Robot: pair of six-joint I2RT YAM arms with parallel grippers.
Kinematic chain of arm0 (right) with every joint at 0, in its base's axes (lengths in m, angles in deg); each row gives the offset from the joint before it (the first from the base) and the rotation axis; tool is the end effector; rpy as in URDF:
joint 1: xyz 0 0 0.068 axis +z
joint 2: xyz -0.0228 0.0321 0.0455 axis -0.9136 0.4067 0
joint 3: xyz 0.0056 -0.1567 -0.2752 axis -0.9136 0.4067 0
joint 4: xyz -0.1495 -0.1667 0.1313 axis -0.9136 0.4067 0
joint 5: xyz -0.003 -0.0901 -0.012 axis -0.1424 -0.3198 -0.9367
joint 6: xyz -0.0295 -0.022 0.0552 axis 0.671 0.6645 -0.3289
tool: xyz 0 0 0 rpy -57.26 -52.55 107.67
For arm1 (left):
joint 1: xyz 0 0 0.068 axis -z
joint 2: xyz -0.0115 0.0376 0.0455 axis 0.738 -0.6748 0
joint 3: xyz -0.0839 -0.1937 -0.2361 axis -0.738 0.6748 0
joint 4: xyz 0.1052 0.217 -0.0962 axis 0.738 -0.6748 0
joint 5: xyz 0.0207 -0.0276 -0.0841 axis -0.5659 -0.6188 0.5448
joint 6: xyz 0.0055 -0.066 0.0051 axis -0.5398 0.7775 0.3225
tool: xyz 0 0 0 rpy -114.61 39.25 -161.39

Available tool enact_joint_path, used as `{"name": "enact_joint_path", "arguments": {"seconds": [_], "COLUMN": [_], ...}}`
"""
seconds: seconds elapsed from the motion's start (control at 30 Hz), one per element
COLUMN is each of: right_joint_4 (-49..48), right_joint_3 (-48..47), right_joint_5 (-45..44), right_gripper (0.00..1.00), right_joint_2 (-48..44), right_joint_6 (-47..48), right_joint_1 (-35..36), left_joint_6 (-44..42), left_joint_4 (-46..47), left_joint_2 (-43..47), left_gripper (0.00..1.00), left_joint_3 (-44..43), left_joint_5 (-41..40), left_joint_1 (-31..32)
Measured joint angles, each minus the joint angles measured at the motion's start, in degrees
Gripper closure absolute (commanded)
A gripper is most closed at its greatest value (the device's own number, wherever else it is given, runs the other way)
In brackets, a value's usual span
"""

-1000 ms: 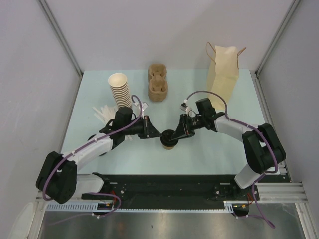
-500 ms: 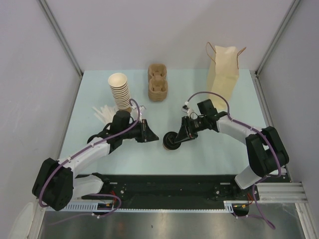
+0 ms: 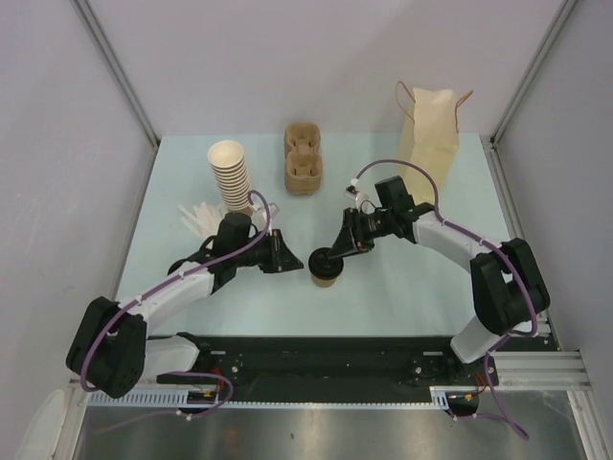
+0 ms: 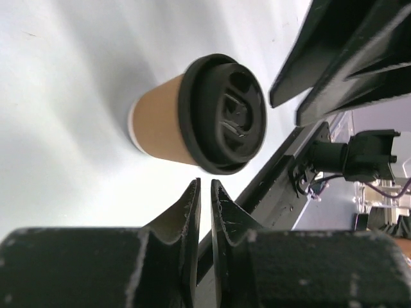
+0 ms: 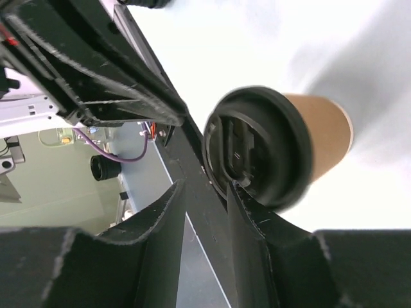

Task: Pack the takeout coffee

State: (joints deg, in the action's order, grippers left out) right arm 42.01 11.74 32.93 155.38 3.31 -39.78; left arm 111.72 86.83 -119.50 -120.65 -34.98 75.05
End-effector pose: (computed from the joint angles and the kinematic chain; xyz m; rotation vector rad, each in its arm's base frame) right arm 0.2856 0.1873 0.2614 -0.5393 2.4512 1.4944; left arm 0.2023 -0.1371 0.2439 0.2051 2.3344 -1.1987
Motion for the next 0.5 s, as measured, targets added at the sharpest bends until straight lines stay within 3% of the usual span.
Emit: {"name": "enact_joint_path", "arguments": {"seconds": [0.5], "right_joint_4": [11.96], "right_joint_3": [-0.66], "right_joint_5": [-3.76], "right_gripper": [0.62], "right_joint_2": [-3.85], "right_joint_6": [6.84], "right_joint_1": [1.07], "left_joint_6": [1.53], "left_joint_4": [0.26], "left_joint_2": [2.67], "left_gripper": [0.86], "left_joint_3": [4.22], "left_joint_5": [-1.33], "left_joint_1": [-2.08]}}
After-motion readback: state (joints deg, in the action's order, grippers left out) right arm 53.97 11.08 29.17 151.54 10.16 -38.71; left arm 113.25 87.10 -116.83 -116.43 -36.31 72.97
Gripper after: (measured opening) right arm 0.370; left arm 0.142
